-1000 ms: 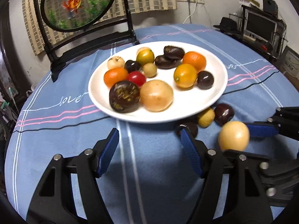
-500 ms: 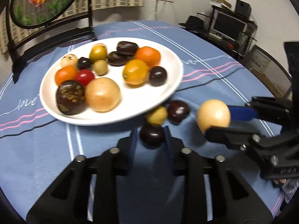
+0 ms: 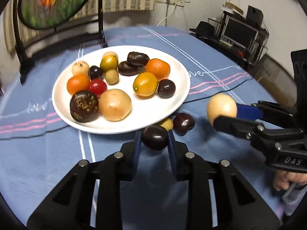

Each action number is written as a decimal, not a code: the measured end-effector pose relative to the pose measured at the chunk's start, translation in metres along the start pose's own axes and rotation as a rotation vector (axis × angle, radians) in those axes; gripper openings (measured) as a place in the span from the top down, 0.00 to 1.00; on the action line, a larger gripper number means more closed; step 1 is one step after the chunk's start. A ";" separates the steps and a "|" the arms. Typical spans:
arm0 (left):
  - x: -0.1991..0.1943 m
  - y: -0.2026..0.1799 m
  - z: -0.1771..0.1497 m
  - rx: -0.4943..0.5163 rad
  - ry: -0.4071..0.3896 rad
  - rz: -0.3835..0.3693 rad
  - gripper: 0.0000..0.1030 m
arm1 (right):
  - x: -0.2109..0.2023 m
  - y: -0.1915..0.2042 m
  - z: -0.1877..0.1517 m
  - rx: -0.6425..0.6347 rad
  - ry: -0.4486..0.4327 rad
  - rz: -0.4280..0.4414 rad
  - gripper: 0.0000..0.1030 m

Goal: Organize fruits
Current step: 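Grasp a dark fruit with the left gripper while the right gripper grasps the large pale cream fruit, then carry the dark and pale cream fruits onto the white plate and open both grippers, then grasp the small tan fruit with the left gripper while the right gripper grasps the dark maroon fruit, then carry the tan and maroon fruits onto the white plate and open both grippers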

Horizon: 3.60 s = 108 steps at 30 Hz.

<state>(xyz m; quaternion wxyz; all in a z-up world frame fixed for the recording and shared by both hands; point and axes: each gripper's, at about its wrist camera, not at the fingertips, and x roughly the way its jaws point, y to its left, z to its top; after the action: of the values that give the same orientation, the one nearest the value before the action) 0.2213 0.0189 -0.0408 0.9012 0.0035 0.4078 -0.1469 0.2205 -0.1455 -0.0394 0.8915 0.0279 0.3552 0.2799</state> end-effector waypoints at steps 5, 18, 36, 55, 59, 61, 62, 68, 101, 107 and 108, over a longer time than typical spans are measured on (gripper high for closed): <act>-0.006 -0.015 -0.001 0.021 0.008 -0.036 0.73 | 0.012 0.009 0.039 -0.049 -0.013 -0.024 0.63; 0.002 0.033 0.066 -0.053 -0.163 0.300 0.73 | 0.069 -0.002 0.082 -0.019 0.007 -0.050 0.63; 0.002 0.035 0.057 -0.043 -0.218 0.358 0.36 | 0.062 -0.001 0.072 -0.048 -0.026 -0.075 0.41; 0.002 -0.024 -0.005 0.149 -0.125 0.163 0.35 | 0.005 -0.009 -0.001 -0.073 0.023 -0.067 0.41; -0.002 -0.027 -0.008 0.157 -0.132 0.126 0.43 | 0.001 -0.011 0.000 -0.063 0.009 -0.061 0.41; -0.004 -0.036 -0.013 0.203 -0.115 0.073 0.57 | 0.000 -0.013 0.001 -0.053 0.006 -0.056 0.41; -0.001 -0.041 -0.015 0.227 -0.105 0.068 0.57 | -0.001 -0.014 0.001 -0.047 0.005 -0.053 0.41; 0.016 -0.034 -0.012 0.192 -0.013 0.007 0.65 | -0.001 -0.014 0.001 -0.041 0.007 -0.035 0.41; -0.054 0.012 -0.017 0.084 -0.149 0.121 0.73 | 0.047 -0.007 0.006 -0.078 0.113 -0.089 0.73; -0.054 0.020 0.020 0.087 -0.176 0.170 0.73 | 0.024 0.004 0.023 -0.079 0.042 -0.034 0.73; -0.051 0.022 0.026 0.081 -0.175 0.175 0.73 | 0.023 0.006 0.030 -0.083 0.033 -0.031 0.73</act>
<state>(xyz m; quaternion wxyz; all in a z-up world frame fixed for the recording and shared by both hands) 0.2142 0.0497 0.0117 0.9418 0.0626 0.3193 -0.0839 0.2507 -0.1238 -0.0299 0.8901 -0.0193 0.3585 0.2808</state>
